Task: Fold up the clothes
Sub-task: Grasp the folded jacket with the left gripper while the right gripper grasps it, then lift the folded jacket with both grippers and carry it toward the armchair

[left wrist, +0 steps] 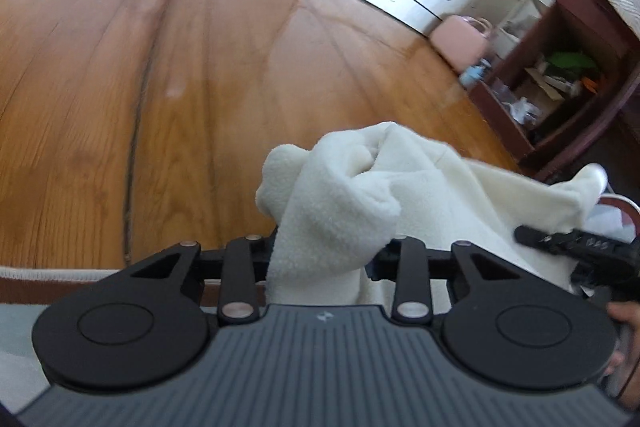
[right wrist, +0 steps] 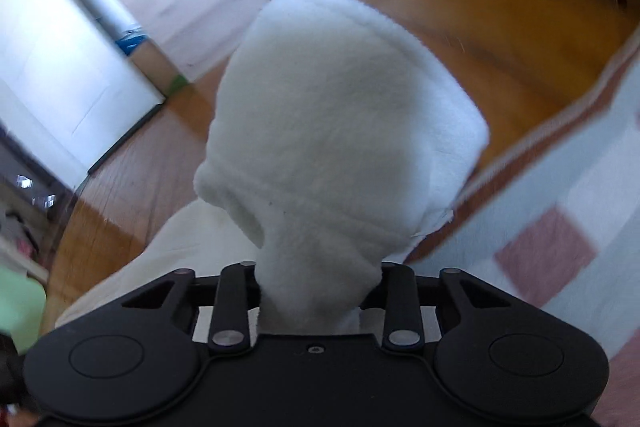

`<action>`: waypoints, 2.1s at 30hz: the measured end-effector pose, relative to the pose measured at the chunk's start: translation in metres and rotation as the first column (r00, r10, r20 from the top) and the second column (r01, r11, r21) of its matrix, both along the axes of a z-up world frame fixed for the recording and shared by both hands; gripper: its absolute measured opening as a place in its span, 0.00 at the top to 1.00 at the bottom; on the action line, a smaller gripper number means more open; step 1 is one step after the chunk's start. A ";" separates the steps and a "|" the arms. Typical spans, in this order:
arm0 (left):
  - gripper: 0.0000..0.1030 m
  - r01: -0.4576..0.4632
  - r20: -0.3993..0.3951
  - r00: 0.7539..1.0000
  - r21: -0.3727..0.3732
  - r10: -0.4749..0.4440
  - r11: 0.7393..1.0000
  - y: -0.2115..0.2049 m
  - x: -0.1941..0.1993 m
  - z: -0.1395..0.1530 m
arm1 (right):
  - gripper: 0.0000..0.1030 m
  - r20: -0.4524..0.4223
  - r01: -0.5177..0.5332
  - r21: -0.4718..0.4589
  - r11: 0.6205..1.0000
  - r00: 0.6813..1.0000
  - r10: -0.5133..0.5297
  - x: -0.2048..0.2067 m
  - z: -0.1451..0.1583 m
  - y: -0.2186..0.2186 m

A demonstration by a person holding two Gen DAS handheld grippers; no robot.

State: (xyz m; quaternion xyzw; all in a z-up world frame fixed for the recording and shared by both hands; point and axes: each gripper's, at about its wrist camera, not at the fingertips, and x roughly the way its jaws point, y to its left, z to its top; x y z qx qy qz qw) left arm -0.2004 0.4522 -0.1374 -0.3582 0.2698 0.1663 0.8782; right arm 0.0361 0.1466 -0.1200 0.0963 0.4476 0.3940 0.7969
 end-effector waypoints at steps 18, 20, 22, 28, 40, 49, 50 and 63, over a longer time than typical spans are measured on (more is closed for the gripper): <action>0.64 0.180 -0.172 0.966 -0.099 -0.195 0.979 -0.049 0.067 -0.010 | 0.47 -0.032 0.225 -0.311 0.923 0.969 -0.247 0.022 -0.002 -0.121; 0.64 0.187 -0.161 0.966 -0.115 -0.204 0.976 -0.045 0.060 -0.015 | 0.44 -0.038 0.197 -0.298 0.934 0.975 -0.218 0.024 0.004 -0.127; 0.64 0.188 -0.140 0.968 -0.139 -0.207 0.972 -0.040 0.056 -0.021 | 0.41 -0.053 0.161 -0.277 0.947 0.982 -0.183 0.027 0.007 -0.131; 0.60 0.183 -0.121 0.971 -0.182 -0.206 0.966 -0.041 0.066 -0.037 | 0.35 -0.159 0.118 -0.152 0.981 0.977 -0.142 0.023 0.000 -0.141; 0.49 0.122 -0.114 0.981 -0.265 -0.157 0.956 -0.041 0.063 -0.054 | 0.22 -0.482 0.284 0.056 0.957 0.848 -0.223 0.042 -0.077 -0.148; 0.47 0.132 -0.120 0.981 -0.162 -0.153 0.978 -0.059 0.073 -0.051 | 0.22 -0.396 0.178 0.060 0.982 0.907 -0.141 0.026 -0.078 -0.139; 0.52 0.128 -0.111 0.983 -0.175 -0.149 0.976 -0.059 0.073 -0.052 | 0.22 -0.387 0.180 0.058 0.982 0.911 -0.144 0.027 -0.079 -0.140; 0.70 0.143 -0.241 0.959 -0.043 -0.149 0.989 -0.087 0.108 -0.020 | 0.61 -0.059 -0.015 0.114 0.993 0.998 0.022 0.040 -0.076 -0.105</action>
